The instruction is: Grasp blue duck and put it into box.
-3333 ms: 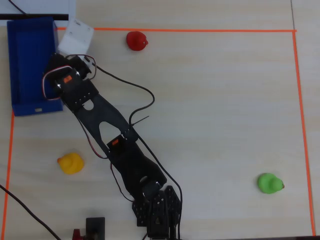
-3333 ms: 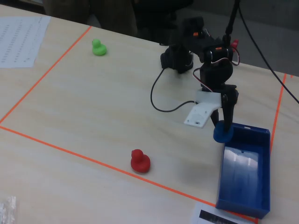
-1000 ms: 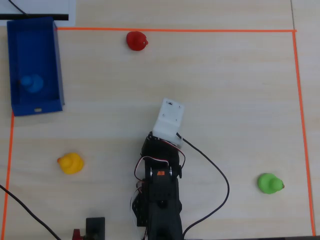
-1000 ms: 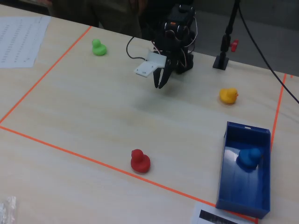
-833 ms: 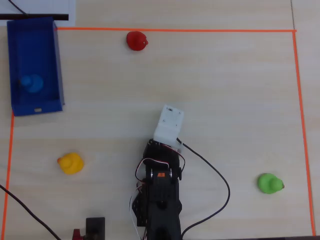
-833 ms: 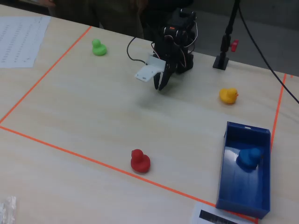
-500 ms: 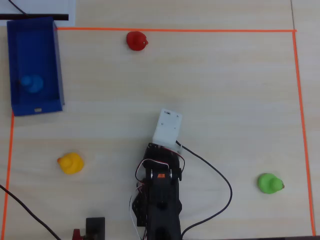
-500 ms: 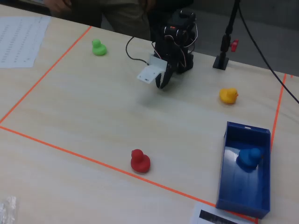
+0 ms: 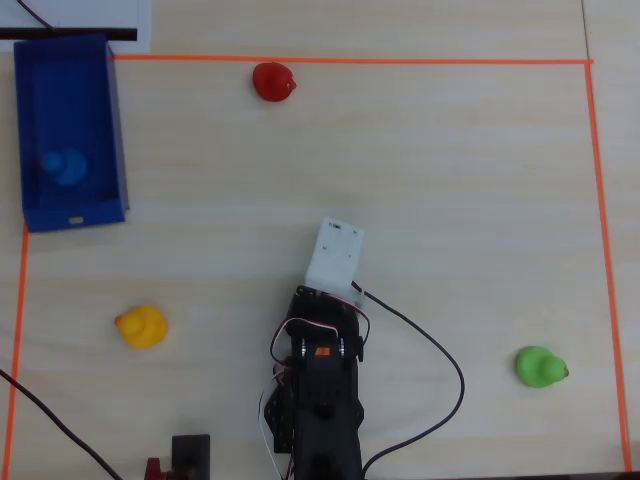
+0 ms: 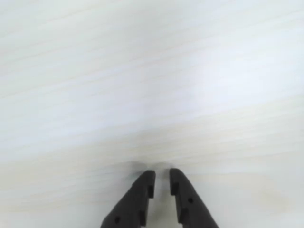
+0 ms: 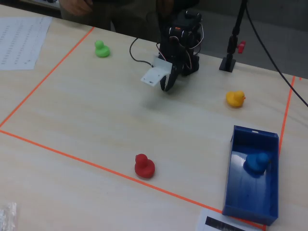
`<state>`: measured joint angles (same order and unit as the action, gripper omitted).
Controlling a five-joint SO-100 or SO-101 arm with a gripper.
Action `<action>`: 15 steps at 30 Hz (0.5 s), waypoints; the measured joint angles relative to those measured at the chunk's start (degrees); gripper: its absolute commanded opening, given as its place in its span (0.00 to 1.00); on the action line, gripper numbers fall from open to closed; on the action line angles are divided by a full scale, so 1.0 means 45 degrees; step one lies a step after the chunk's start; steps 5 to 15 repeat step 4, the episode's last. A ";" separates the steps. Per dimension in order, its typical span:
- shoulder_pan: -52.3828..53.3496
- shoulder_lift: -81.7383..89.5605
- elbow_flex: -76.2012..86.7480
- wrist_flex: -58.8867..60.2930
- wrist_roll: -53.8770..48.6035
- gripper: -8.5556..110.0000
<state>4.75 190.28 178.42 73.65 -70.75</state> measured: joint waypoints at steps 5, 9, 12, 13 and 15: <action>0.0000 0.0000 0.0000 0.0000 0.0000 0.08; 0.0000 0.0000 0.0000 0.0000 0.0000 0.08; 0.0000 0.0000 0.0000 0.0000 0.0000 0.08; 0.0000 0.0000 0.0000 0.0000 0.0000 0.08; 0.0000 0.0000 0.0000 0.0000 0.0000 0.08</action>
